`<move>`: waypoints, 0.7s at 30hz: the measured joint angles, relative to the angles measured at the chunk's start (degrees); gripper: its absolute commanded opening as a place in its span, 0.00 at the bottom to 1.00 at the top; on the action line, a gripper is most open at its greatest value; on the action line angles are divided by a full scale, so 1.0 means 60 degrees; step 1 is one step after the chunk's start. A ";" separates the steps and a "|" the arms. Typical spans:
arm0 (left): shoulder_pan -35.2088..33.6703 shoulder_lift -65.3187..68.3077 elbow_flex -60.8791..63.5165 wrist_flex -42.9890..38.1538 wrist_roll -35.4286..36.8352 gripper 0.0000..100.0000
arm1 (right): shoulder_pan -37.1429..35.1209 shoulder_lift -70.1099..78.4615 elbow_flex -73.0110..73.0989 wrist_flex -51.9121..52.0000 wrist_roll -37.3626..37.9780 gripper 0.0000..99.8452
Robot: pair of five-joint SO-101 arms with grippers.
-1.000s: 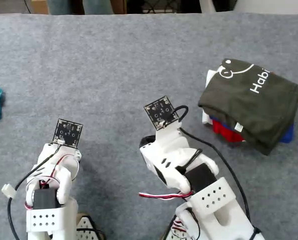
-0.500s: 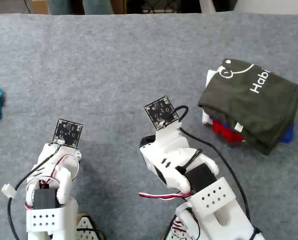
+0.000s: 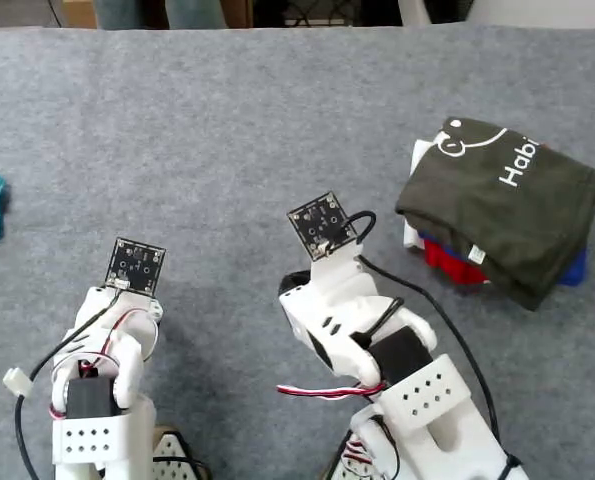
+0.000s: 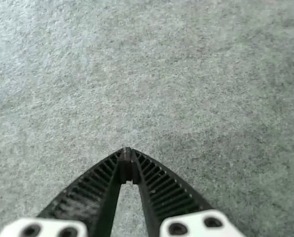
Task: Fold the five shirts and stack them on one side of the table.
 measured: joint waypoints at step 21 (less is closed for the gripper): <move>0.0000 0.0000 0.0000 0.0000 0.0000 0.03 | 0.0000 0.0000 -0.0557 0.0000 0.0000 0.01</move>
